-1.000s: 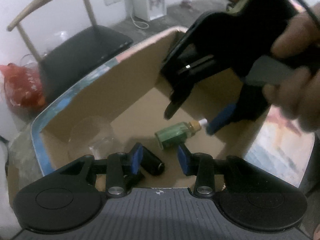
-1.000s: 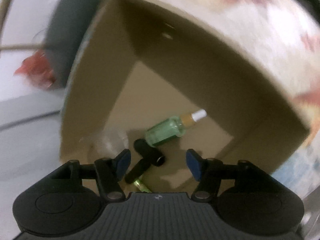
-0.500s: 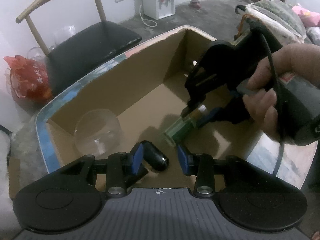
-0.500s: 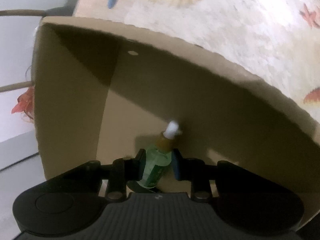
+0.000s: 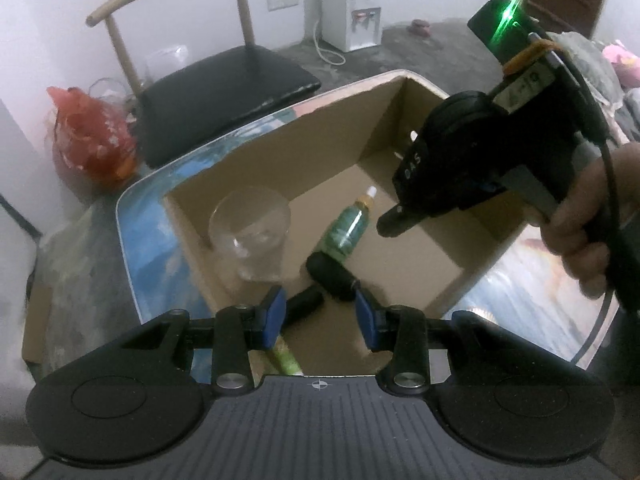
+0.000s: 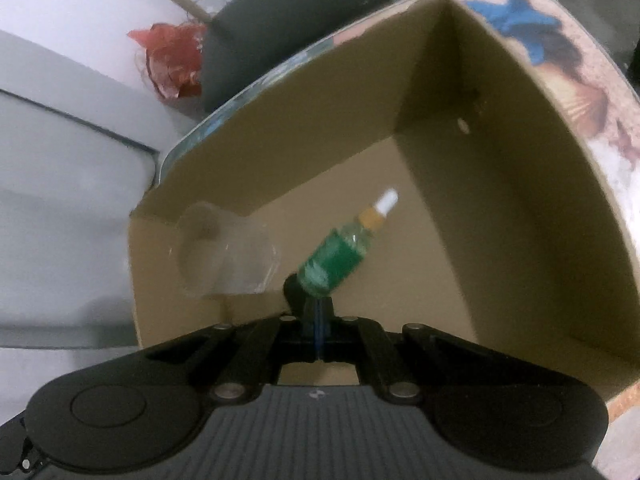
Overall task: Organize rigid objects
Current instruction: 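Regrasp the green bottle with the right tool and stand it upright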
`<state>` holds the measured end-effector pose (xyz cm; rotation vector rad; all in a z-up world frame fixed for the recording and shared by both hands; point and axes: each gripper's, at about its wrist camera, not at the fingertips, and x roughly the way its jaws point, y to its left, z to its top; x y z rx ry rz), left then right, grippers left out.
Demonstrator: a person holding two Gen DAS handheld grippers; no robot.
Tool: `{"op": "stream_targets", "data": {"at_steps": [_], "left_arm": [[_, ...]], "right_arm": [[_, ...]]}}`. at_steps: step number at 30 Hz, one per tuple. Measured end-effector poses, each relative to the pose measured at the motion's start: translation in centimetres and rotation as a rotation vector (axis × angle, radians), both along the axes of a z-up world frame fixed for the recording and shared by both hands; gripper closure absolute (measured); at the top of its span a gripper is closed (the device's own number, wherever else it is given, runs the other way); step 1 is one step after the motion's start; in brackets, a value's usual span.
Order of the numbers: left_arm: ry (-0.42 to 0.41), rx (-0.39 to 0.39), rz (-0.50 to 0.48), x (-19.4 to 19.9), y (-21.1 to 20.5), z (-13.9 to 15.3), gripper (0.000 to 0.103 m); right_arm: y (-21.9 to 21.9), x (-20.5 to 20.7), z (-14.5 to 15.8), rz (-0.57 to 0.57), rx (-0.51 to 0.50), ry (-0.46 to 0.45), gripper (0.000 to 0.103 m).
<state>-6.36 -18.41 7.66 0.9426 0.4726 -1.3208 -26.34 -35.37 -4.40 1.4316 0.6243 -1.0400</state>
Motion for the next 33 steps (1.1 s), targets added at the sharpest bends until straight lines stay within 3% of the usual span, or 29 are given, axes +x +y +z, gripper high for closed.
{"op": "stream_targets", "data": {"at_steps": [3,5,7,9,12,16,24,27,33], "left_arm": [[0.003,-0.004,0.003,0.1,0.3,0.0,0.065],[0.005,-0.012,0.005,0.1,0.4,0.0,0.065],[0.004,-0.021,0.012,0.1,0.6,0.2,0.065],[0.000,-0.026,0.030,0.3,0.8,0.3,0.065],[0.000,-0.033,0.068,0.9,1.5,0.6,0.065],[0.000,-0.044,0.106,1.8,2.6,1.0,0.065],[0.004,-0.059,0.156,3.3,4.1,1.4,0.065],[0.006,-0.068,0.172,3.7,4.6,1.5,0.065],[0.025,-0.092,0.215,5.2,6.0,2.2,0.065]], "right_arm": [[-1.7,-1.6,-0.8,-0.112,0.056,-0.012,0.097],[-2.5,-2.0,-1.4,-0.179,0.084,-0.026,0.088],[-4.7,-1.7,-2.7,-0.219,0.092,-0.030,0.057],[-6.4,-1.4,-3.8,-0.242,0.097,-0.029,0.043],[-7.8,-0.8,-5.2,-0.256,0.103,-0.036,0.046],[-8.6,-0.3,-6.7,-0.261,0.089,-0.036,0.074],[-8.5,-2.0,-8.5,-0.359,0.136,-0.126,0.081],[-7.8,-1.9,-7.5,-0.314,0.090,-0.117,0.081],[-4.2,-0.5,-1.7,-0.095,-0.071,-0.019,0.081]]}}
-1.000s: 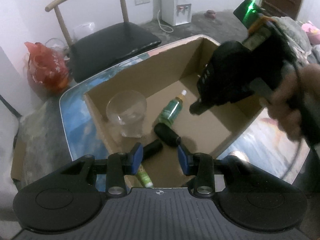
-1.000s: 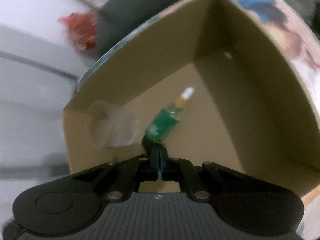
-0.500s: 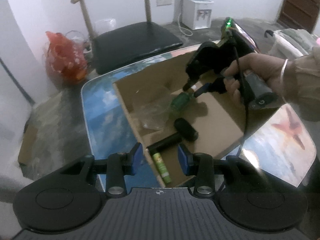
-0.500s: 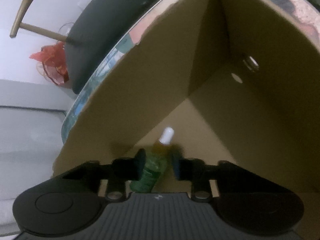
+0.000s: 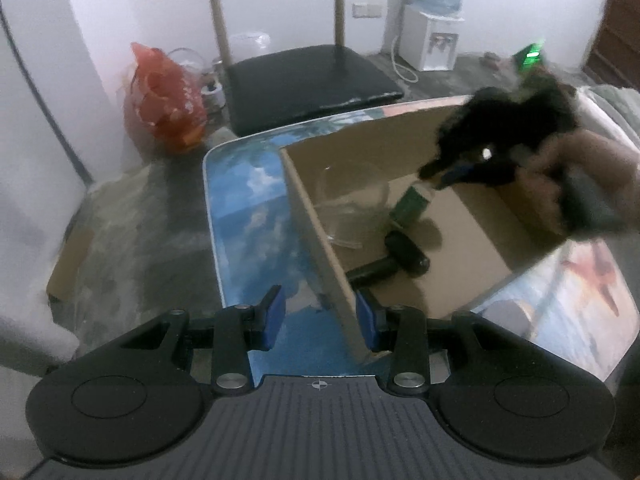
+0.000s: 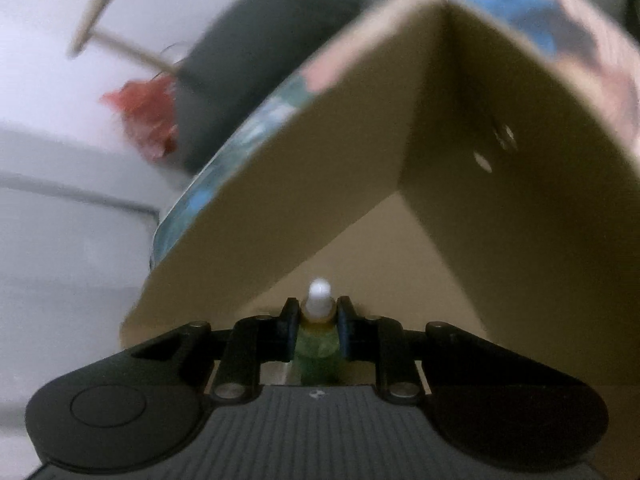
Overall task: Organize rigid objects
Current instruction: 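Regrasp the green bottle with the right tool and stand it upright, then open the right tool and withdraw it from the box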
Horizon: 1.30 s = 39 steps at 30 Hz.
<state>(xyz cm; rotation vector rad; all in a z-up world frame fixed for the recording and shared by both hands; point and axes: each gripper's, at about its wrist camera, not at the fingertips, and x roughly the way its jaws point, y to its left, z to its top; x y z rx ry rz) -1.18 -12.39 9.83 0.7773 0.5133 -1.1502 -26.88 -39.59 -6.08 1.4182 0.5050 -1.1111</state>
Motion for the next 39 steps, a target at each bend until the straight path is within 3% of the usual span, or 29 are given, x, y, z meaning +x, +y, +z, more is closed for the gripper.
{"op": "stream_targets", "data": {"at_steps": [4,10,24,31,39], "left_arm": [[0.012,-0.008,0.023,1.0,0.9,0.2,0.065],[0.006,0.000,0.036,2.0,1.8,0.3,0.065],[0.020,0.000,0.056,3.3,3.4,0.2,0.065],[0.022,-0.002,0.030,3.1,4.0,0.1,0.065],[0.020,-0.002,-0.053,1.4,4.3,-0.2,0.065]], "right_arm": [[3.3,1.5,3.6,0.132,-0.090,0.074,0.081],[6.0,3.6,6.3,0.231,-0.097,0.051,0.081],[9.2,10.2,4.6,0.463,-0.133,0.283,0.080],[10.8,8.6,6.0,0.377,-0.154,0.260,0.079],[15.2,2.2,9.6,0.137,-0.195,0.206,0.079]]}}
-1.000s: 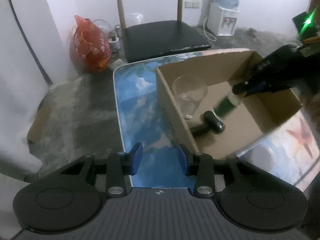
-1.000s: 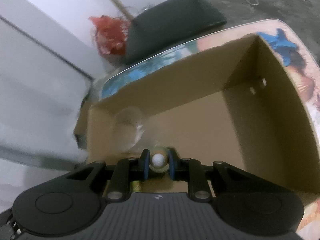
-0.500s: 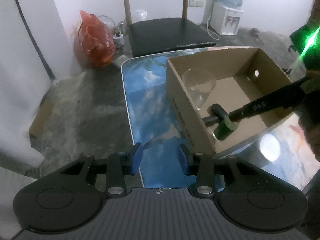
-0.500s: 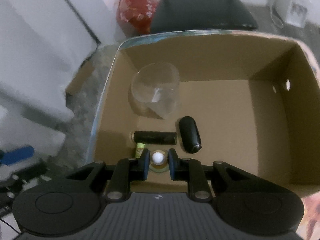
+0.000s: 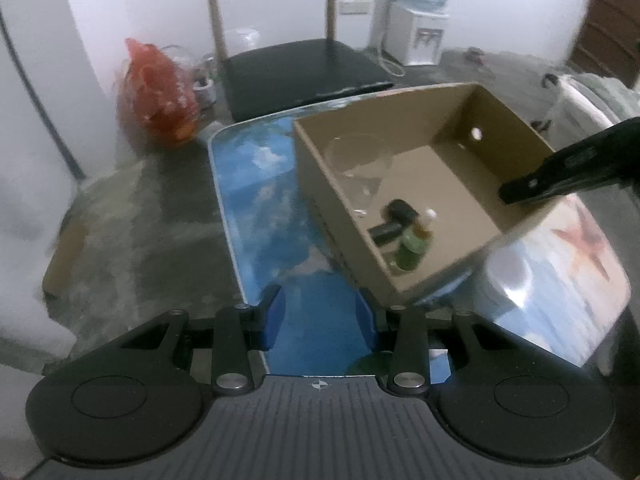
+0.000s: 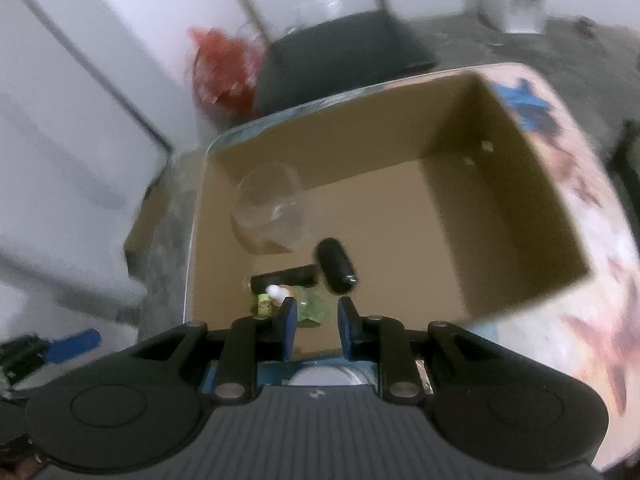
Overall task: Organize rigid objects
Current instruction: 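Open the right tool and withdraw it from the box, then grasp the white jar with the right tool and lower it into the box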
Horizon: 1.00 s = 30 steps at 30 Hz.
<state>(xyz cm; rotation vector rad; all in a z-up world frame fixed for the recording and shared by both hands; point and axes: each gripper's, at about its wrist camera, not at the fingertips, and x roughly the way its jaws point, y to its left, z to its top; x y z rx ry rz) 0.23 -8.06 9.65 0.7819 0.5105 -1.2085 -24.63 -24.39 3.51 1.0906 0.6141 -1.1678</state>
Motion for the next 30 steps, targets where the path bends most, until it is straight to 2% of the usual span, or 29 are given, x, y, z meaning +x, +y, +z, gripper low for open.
{"op": "stream_targets", "data": {"at_steps": [5,11,14,15,16,18,23,26,30], "left_arm": [[0.014,0.023,-0.068,-1.3,0.7,-1.2,0.064],[0.024,0.063,-0.170,-3.9,1.6,-3.6,0.057],[0.008,0.069,-0.211,-5.4,1.8,-4.7,0.057],[-0.001,0.064,-0.225,-5.9,1.9,-4.9,0.056],[-0.012,0.056,-0.242,-6.4,1.8,-5.3,0.055],[-0.051,0.041,-0.275,-7.4,1.3,-6.1,0.053],[-0.145,-0.031,-0.335,-9.7,-0.5,-7.7,0.053],[-0.180,-0.067,-0.334,-10.5,-1.7,-8.4,0.053],[-0.216,-0.070,-0.315,-10.8,-2.8,-9.1,0.053]], "right_arm": [[4.5,-2.8,1.0,-0.116,-0.010,-0.016,0.079],[8.2,-3.0,-0.5,-0.129,0.048,-0.012,0.079],[8.8,-2.3,-0.6,-0.084,0.050,-0.012,0.078],[8.9,-1.9,-0.5,-0.069,0.044,-0.008,0.072],[8.8,-1.6,-0.4,-0.052,0.031,-0.004,0.060],[8.7,-0.8,0.1,-0.013,-0.007,0.009,0.043],[6.6,1.4,0.0,0.134,-0.059,0.064,0.041],[5.3,2.4,-0.8,0.203,-0.054,0.085,0.041],[3.9,3.1,-2.2,0.263,-0.033,0.106,0.041]]}}
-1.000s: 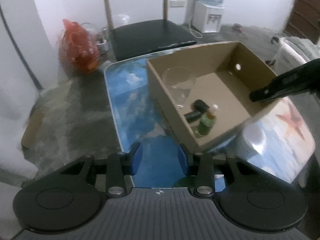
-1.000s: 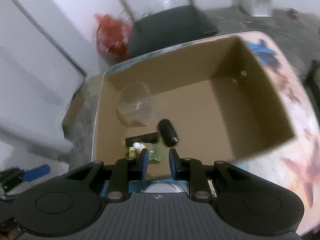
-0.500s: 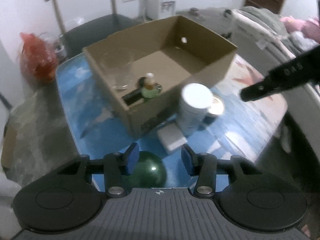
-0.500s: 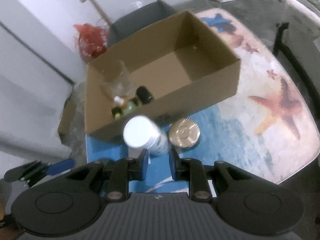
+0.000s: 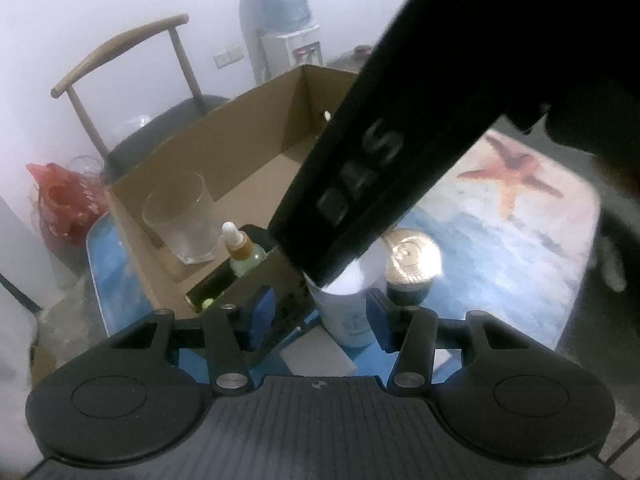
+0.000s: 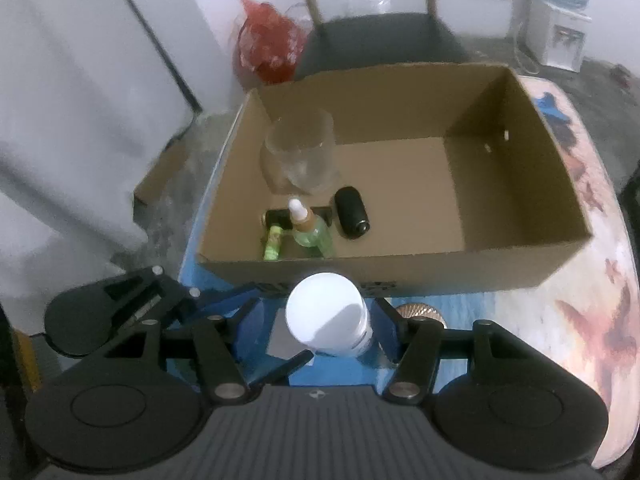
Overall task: Organize rigid objects
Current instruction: 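Grasp the white jar with the right tool and lower it into the box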
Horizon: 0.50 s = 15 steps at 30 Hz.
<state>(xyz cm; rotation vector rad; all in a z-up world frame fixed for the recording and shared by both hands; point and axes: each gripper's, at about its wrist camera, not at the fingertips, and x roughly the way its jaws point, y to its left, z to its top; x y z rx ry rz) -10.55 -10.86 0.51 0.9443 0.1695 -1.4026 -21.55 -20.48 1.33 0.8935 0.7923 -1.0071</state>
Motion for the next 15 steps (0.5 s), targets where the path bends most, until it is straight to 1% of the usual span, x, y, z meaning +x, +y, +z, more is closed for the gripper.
{"op": "stream_targets", "data": {"at_steps": [3,7,11,13,15], "left_arm": [[0.009,-0.004,0.017,0.2,-0.5,-0.1,0.053],[0.022,-0.001,-0.002,0.0,-1.0,-0.3,0.053],[0.036,0.005,-0.008,-0.2,-1.3,-0.4,0.053],[0.046,0.003,-0.010,-0.1,-1.5,-0.4,0.053],[0.048,-0.002,-0.009,0.0,-1.5,-0.4,0.052]], "right_arm": [[-0.7,0.0,-0.9,0.027,0.031,-0.012,0.041],[-1.3,-0.6,-1.9,0.037,0.050,-0.021,0.041],[-1.9,-1.1,-2.1,0.049,0.055,-0.032,0.041],[-2.1,-1.1,-2.3,0.064,0.060,-0.040,0.044],[-2.0,-1.3,-2.3,0.072,0.054,-0.048,0.044]]}}
